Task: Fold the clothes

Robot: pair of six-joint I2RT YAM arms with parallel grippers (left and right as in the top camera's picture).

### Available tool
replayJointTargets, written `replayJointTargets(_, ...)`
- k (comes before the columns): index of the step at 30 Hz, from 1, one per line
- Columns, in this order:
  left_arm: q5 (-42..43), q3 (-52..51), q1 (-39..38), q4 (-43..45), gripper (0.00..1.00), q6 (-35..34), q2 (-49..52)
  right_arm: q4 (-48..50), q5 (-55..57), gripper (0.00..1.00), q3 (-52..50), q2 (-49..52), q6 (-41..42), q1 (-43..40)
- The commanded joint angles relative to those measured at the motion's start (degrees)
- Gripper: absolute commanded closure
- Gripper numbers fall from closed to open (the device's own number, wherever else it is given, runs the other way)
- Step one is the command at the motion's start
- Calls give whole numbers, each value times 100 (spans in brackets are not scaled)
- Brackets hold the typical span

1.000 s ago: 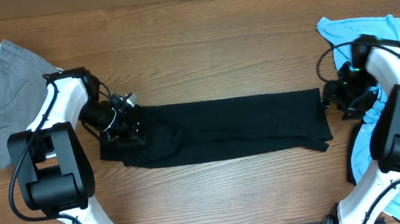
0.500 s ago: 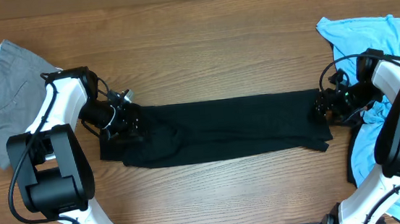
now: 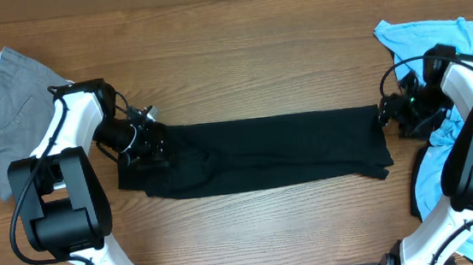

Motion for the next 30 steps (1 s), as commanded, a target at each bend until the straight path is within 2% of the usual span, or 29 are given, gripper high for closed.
replayJointTargets(1, -31, -31, -11, 15, 67, -83, -179, 160, 111, 30, 203, -291, 20, 199)
replayJointTargets(7, -33, -31, -11, -7, 68, -81, -179, 398, 120, 33, 197, -280, -26, 509)
replayJointTargets(12, -33, -31, -11, -7, 68, -81, -179, 442, 120, 42, 164, -205, -20, 579)
replayJointTargets(19, -35, -31, -11, -7, 68, -81, -179, 861, 136, 48, -114, -173, -20, 579)
replayJointTargets(30, -35, -31, -11, -11, 68, -81, -179, 981, 179, 49, -151, -61, -20, 579)
